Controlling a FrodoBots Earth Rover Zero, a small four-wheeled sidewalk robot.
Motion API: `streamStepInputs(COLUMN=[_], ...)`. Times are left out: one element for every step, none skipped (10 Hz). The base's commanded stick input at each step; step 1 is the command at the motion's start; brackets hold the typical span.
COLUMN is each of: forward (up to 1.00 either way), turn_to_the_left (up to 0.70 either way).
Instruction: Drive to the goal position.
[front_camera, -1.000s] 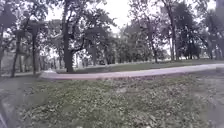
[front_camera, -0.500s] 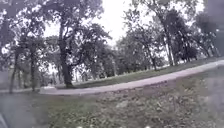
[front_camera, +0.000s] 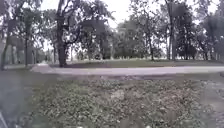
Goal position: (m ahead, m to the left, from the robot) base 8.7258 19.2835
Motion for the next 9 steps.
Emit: streamStepInputs(forward=[0.69, 0.69, 0.69, 0.34, 0.09, 0.07, 0.07, 0.07, 0.07], turn_to_the_left=[0.14, 0.14, 0.14, 0.38, 0.36, 0.29, 0.16, 0.04, 0.00])
